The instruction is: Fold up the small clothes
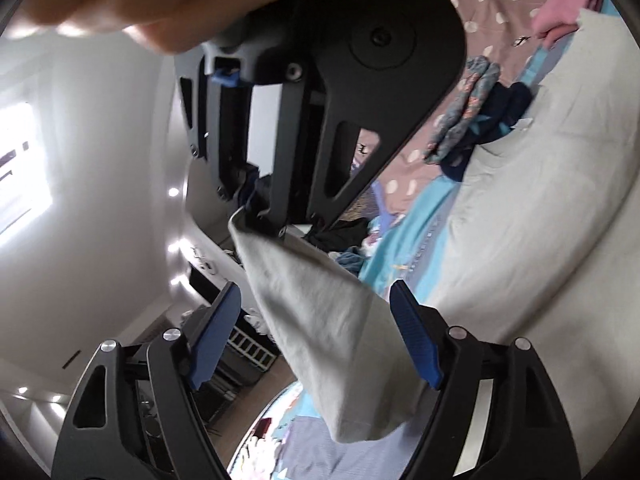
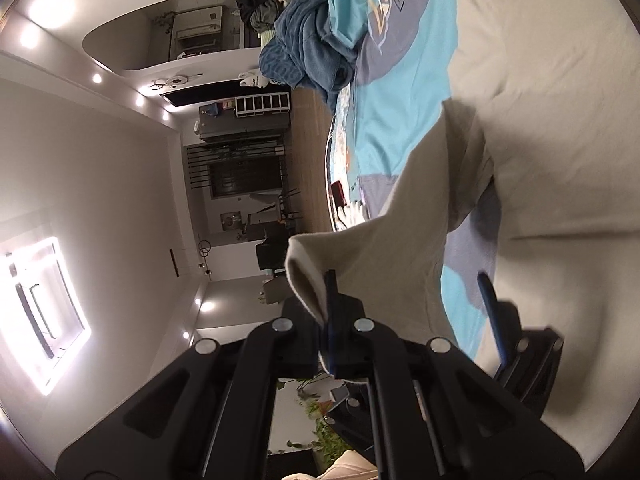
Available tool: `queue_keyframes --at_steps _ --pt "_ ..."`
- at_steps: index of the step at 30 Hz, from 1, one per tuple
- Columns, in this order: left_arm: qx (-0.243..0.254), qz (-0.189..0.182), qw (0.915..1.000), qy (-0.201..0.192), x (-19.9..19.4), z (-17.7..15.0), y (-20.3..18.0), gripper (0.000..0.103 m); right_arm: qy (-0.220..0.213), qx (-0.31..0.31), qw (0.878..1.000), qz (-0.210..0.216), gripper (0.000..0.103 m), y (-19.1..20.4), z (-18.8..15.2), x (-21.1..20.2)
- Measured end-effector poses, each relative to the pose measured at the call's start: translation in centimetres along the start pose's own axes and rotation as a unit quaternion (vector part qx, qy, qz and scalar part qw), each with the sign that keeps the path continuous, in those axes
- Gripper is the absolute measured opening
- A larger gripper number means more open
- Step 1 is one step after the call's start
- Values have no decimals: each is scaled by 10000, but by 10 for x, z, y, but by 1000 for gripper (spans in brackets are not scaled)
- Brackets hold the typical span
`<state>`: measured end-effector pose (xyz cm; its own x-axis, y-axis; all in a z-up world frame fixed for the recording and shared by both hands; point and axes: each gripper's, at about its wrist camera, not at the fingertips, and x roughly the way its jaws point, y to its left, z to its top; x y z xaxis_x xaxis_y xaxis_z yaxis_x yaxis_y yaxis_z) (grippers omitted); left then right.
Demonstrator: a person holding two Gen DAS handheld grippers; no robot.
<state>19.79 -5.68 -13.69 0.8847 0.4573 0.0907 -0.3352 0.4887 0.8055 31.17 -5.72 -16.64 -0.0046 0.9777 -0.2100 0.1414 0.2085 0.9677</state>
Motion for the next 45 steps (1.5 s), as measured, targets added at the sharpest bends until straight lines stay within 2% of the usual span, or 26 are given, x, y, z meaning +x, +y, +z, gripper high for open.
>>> queue_keyframes --at_steps 3,4,5,6,7,8,9,10,16,22,27,32,36,42,45 --pt "-193 27 9998 49 3 2 3 78 85 -26 10000 24 3 3 -4 3" --pt "-321 -24 9995 51 4 1 7 71 76 -30 10000 15 3 4 -4 2" --pt "-437 -14 9990 73 5 0 11 55 59 -36 10000 11 3 5 -4 0" --pt "-543 -23 9985 116 7 -3 16 50 22 -53 10000 1 3 6 -4 -3" --pt "-697 -96 9974 153 7 -3 20 38 -11 -60 10000 -5 3 6 -3 -6" --pt "-818 -152 9964 173 8 -4 25 18 -54 -70 10000 -19 3 7 -3 -7" --pt "-929 -168 9954 178 8 -3 30 8 -101 -87 9999 -39 3 8 -2 -10" --pt "-1011 -184 9946 148 8 -3 33 5 -142 -100 9998 -56 3 8 -1 -13" --pt "-1142 -299 9929 -141 -5 8 39 4 -151 -200 9996 -138 3 9 3 -21" --pt "-1295 -580 9894 -296 -8 28 53 4 -11 -807 9953 -529 3 31 13 -31" --pt "-1617 -699 9837 -367 1 71 68 3 84 -1613 9837 -796 3 77 22 -53" --pt "-2004 -972 9729 -627 1 136 74 3 133 -2492 9615 -1151 3 132 27 -87" --pt "-2206 -1218 9642 -825 -9 176 71 3 -110 -2826 9494 -1365 3 155 28 -131" --pt "-2269 -1698 9543 -951 -27 215 42 3 -532 -2806 9453 -1579 3 146 29 -191" --pt "-2226 -1921 9514 -918 -35 222 25 3 -667 -2677 9488 -1541 3 127 35 -215"
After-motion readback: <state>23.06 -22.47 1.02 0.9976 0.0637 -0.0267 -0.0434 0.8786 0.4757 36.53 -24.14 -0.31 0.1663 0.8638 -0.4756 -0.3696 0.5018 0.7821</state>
